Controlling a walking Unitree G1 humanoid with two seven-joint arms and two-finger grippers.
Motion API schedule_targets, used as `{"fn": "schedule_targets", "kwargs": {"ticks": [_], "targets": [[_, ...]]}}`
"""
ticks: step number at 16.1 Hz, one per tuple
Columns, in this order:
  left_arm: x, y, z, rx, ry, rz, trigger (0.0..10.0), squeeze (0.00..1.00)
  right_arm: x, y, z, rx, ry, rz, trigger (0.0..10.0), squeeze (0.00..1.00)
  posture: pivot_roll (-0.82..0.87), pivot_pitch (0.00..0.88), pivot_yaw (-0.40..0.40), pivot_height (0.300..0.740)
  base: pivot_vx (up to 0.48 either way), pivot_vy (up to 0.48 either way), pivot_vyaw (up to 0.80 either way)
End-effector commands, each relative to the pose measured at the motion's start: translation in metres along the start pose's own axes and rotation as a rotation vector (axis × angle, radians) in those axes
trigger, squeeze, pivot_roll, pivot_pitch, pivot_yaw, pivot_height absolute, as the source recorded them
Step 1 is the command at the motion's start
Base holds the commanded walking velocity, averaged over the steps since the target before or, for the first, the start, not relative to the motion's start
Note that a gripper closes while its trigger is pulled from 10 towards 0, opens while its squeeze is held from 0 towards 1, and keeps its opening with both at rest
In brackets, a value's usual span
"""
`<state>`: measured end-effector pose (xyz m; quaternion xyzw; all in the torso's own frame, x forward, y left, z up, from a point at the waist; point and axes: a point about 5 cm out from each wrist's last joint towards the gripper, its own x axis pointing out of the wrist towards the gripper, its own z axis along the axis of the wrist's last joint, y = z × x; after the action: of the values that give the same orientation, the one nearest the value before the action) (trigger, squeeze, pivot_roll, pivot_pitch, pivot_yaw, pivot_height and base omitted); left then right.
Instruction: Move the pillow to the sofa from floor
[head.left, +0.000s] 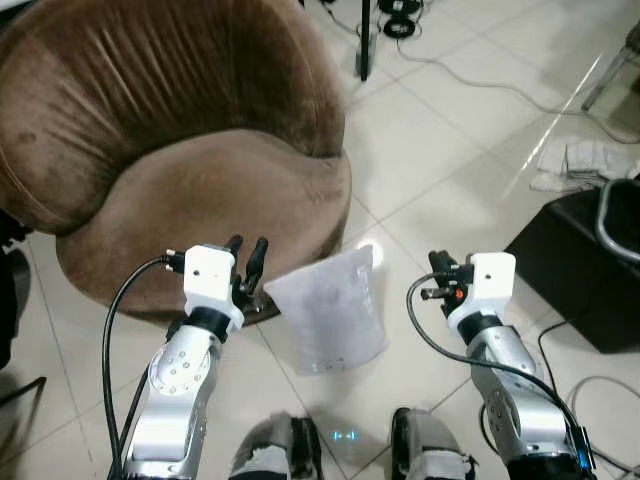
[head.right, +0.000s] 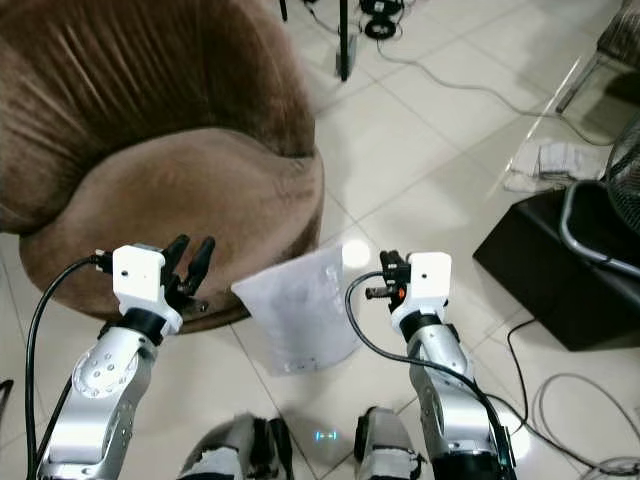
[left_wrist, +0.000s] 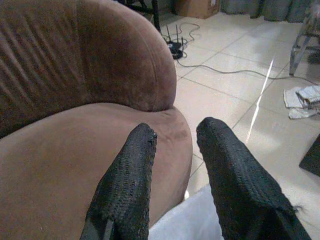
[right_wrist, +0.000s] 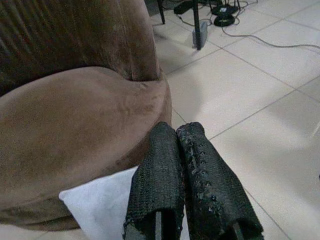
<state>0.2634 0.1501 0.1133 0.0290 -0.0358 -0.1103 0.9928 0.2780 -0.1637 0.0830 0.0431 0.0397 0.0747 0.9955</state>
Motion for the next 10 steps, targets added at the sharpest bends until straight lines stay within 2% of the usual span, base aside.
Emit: {"fn": "schedule_targets", "kwargs": {"ticks": [1, 5, 6, 7, 10], "targets": [[-0.004, -0.001, -0.003, 0.01, 0.023, 0.005, 10.0, 0.0, -0.003, 0.001, 0.001, 0.017, -0.012, 0.014, 10.0, 0.0, -0.05, 0.192, 0.086, 0.74, 0.0, 0.0, 0.0], [-0.007, -0.001, -0.007, 0.003, 0.04, 0.027, 10.0, 0.0, -0.004, 0.003, -0.002, 0.021, 0.005, 0.052, 10.0, 0.0, -0.05, 0.19, 0.087, 0.74, 0.0, 0.0, 0.0], [-0.006, 0.001, -0.006, 0.002, 0.038, 0.038, 10.0, 0.0, -0.003, 0.005, -0.003, -0.033, -0.003, 0.03, 10.0, 0.0, -0.05, 0.19, 0.087, 0.74, 0.0, 0.0, 0.0], [-0.006, 0.0, -0.006, 0.008, 0.036, 0.039, 10.0, 0.0, -0.001, 0.006, -0.005, -0.04, 0.0, 0.033, 10.0, 0.0, -0.04, 0.186, 0.08, 0.74, 0.0, 0.0, 0.0], [-0.008, 0.001, -0.004, 0.021, 0.03, 0.062, 10.0, 0.0, 0.004, 0.012, -0.003, -0.024, -0.007, 0.075, 10.0, 0.0, -0.03, 0.178, 0.07, 0.74, 0.0, 0.0, 0.0]]}}
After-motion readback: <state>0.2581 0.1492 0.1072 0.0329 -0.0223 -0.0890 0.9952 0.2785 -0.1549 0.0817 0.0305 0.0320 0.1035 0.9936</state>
